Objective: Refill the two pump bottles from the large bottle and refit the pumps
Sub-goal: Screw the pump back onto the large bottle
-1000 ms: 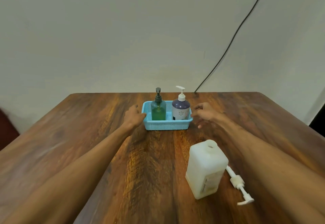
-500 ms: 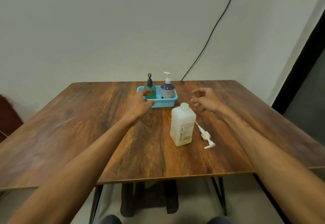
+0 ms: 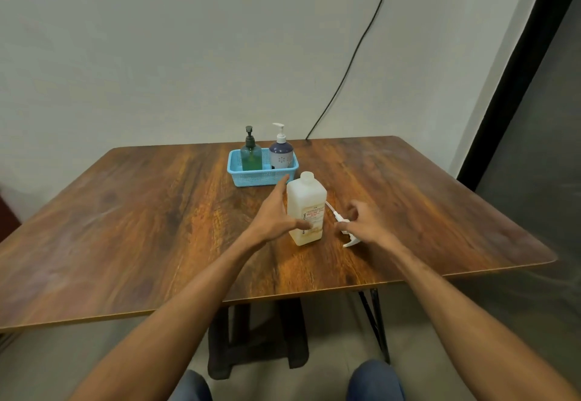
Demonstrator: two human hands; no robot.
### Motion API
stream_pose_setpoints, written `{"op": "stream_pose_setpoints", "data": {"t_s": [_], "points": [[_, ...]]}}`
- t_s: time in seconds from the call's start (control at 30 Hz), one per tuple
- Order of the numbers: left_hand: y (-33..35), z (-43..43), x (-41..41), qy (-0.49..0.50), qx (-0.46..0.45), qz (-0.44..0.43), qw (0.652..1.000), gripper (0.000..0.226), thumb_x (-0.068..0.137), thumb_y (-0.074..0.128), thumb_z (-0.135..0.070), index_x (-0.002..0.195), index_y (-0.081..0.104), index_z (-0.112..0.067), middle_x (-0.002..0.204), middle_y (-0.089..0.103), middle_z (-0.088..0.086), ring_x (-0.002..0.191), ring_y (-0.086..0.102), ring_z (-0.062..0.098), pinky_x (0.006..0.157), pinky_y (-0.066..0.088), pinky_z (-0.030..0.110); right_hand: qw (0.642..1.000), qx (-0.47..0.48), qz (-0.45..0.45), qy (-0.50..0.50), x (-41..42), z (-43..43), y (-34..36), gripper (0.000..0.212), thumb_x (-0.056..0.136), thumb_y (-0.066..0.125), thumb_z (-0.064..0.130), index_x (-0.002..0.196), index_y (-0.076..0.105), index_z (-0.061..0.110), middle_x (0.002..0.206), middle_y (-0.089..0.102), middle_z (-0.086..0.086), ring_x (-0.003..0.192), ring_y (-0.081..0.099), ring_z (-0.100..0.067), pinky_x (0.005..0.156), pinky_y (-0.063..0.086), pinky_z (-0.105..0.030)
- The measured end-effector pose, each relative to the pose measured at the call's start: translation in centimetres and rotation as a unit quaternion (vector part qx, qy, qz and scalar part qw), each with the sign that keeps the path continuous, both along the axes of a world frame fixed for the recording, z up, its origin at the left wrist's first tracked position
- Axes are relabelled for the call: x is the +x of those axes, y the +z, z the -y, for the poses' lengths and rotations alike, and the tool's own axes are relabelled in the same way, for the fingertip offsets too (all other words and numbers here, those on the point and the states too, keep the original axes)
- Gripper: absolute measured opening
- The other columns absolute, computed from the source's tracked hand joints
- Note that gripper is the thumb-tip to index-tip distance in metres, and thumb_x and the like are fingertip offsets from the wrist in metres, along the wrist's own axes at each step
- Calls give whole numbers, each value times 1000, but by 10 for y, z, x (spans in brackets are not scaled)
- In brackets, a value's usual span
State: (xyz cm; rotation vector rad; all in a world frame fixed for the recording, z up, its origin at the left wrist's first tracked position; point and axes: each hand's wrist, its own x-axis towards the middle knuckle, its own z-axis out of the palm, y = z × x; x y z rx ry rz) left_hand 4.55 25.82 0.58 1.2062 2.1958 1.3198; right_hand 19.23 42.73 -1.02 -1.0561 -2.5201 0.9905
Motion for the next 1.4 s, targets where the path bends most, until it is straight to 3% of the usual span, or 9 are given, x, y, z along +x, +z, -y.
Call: {"op": "stream_pose_setpoints", "data": {"t_s": [0.1,0.2,0.3,0.43,0.57,0.7,0.83,1.17,1.4], "points": [[-14,-9,2,14,36,2,999,103,68,92,-24,150,29,-22,139,50,-9,128,52,14,97,49,29,1000,23,-1,-16,-1,5,-17,52,81,83,27,121,55,11,123,58,-9,107,57,-23,80,47,-33],[-22,-12,-2,54,60,2,997,84,72,90,-23,141,41,-19,139,57,0,127,57,20,93,52,31,997,70,-18,-33,-2,8,-27,36,78,84,17,100,55,17,111,62,-7,95,57,-19,70,42,-28],[-21,-7,-12,73,69,-5,995,80,70,90,-22,136,44,-18,137,58,1,123,58,18,89,50,25,994,80,-59,-52,-4,7,-26,29,79,81,7,92,57,17,99,62,-3,83,54,-14,57,36,-23],[-15,8,-34,112,66,-19,991,80,70,90,-17,136,45,-17,138,58,5,120,56,14,89,48,26,986,83,-139,-45,-9,10,-12,23,78,80,7,87,61,16,83,61,3,72,58,-15,52,38,-23],[-8,27,-56,149,56,-31,987,81,73,88,-15,140,43,-15,141,56,8,126,58,24,98,52,38,971,86,-220,-33,-19,19,20,17,74,81,10,82,68,16,82,68,1,75,62,-19,57,48,-31],[-2,48,-74,177,50,-45,982,82,75,87,-12,143,41,-14,144,54,9,128,56,26,102,51,46,962,61,-268,-9,-31,32,60,16,74,81,9,84,72,18,89,72,-1,82,66,-21,64,55,-36],[0,67,-86,188,54,-60,979,79,74,87,-11,140,44,-12,142,55,9,126,56,25,102,51,46,947,83,-309,19,-38,50,99,22,75,81,4,94,76,14,91,72,1,77,63,-5,53,44,-6],[-1,79,-90,190,61,-69,977,75,73,88,-12,137,49,-15,140,57,7,116,52,12,101,51,42,926,137,-335,108,-38,95,168,27,74,84,13,101,76,12,91,74,-2,83,69,-17,66,59,-27],[1,80,-88,187,65,-75,977,76,73,87,-11,138,49,-15,140,57,7,123,55,20,103,50,45,929,164,-307,126,-51,102,176,28,73,83,13,100,75,13,91,71,0,81,67,-11,60,56,-17]]}}
